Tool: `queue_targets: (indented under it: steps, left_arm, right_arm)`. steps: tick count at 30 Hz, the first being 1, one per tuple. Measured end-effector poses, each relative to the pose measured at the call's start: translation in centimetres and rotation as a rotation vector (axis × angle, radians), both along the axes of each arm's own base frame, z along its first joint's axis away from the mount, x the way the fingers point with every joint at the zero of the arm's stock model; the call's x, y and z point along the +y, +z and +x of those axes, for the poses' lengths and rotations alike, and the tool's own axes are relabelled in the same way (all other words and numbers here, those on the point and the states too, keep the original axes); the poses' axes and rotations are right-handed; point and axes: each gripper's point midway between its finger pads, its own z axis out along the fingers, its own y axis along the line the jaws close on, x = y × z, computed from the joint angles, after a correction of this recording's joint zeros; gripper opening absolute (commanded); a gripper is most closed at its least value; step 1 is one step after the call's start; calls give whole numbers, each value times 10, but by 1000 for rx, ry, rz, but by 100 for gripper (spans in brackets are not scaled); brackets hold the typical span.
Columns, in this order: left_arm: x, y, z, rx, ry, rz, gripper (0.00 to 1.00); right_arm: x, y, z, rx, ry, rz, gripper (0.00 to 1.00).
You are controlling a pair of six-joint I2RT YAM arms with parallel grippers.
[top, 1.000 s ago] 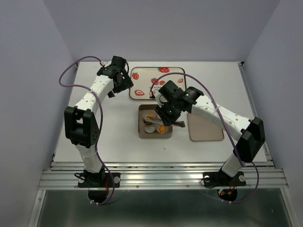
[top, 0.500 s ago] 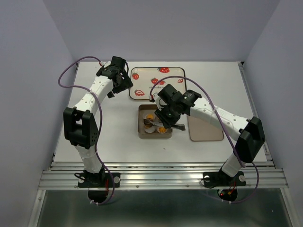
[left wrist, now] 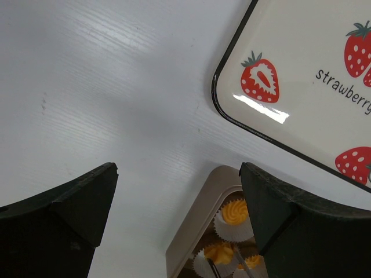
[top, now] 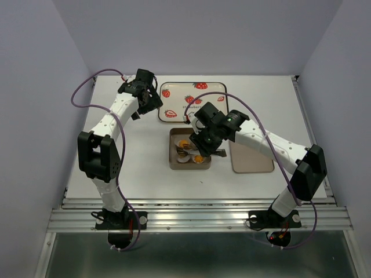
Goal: Pack the cookies
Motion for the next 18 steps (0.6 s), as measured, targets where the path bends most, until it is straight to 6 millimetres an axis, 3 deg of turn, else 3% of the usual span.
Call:
queue_targets:
  steps: [11,18]
  left_arm:
    - [0,0,0,0,0,0,99]
    - [0,0,0,0,-2,2,99]
  right_arm:
    - [-4,-1,-3,4,0,-4,55]
    - [-4,2,-4,0,0,0,55]
